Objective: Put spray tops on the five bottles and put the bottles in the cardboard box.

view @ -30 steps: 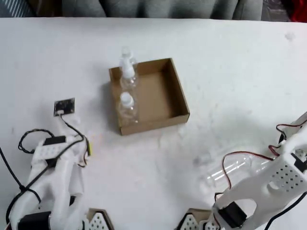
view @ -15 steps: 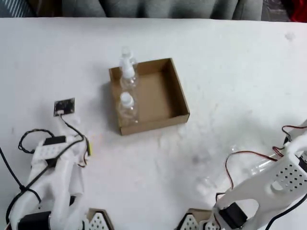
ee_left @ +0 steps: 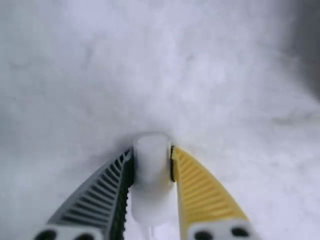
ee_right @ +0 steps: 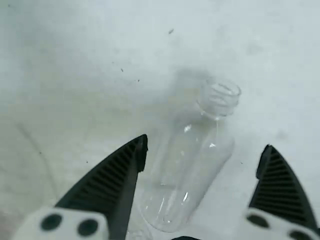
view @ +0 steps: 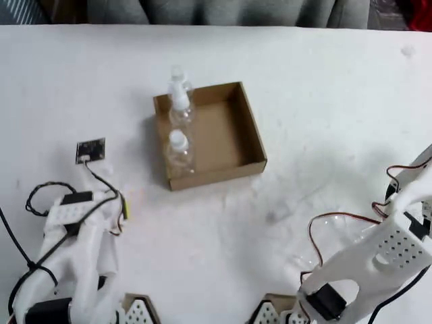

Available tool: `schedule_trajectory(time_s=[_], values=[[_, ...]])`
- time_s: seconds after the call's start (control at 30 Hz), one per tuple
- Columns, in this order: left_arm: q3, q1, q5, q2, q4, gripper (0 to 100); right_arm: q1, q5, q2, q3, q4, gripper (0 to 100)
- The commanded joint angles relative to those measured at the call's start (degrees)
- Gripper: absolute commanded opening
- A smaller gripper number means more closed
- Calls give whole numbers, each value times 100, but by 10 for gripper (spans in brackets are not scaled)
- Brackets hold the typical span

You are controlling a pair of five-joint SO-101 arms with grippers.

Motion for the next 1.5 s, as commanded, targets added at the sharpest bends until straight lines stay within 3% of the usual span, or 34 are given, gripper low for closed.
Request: schedule_trajectory(time_s=[0.0, 0.33, 0.57, 0.97, 1.13, 1.27, 1.3, 1.47], values=[[53, -92, -79, -101, -185, 20, 127, 290, -673, 387, 145, 306], [53, -92, -79, -101, -176, 20, 136, 396, -1701, 2462, -1657, 305], [53, -92, -79, -101, -167, 20, 136, -105, -1569, 2901, -2519, 298], [53, -92, -79, -101, -185, 20, 145, -378, -1270, 2840, -2835, 35], [53, -127, -79, -101, -193, 20, -92, 888, -1235, 2013, -2369, 16], [53, -189, -79, -101, -193, 20, -488, 3903, -1262, 1565, -1912, 16], [53, -189, -79, -101, -193, 20, -611, 4255, -1279, 1512, -1789, 16], [53, -189, -79, -101, -193, 20, -813, 4536, -1692, 1398, -1446, 16]])
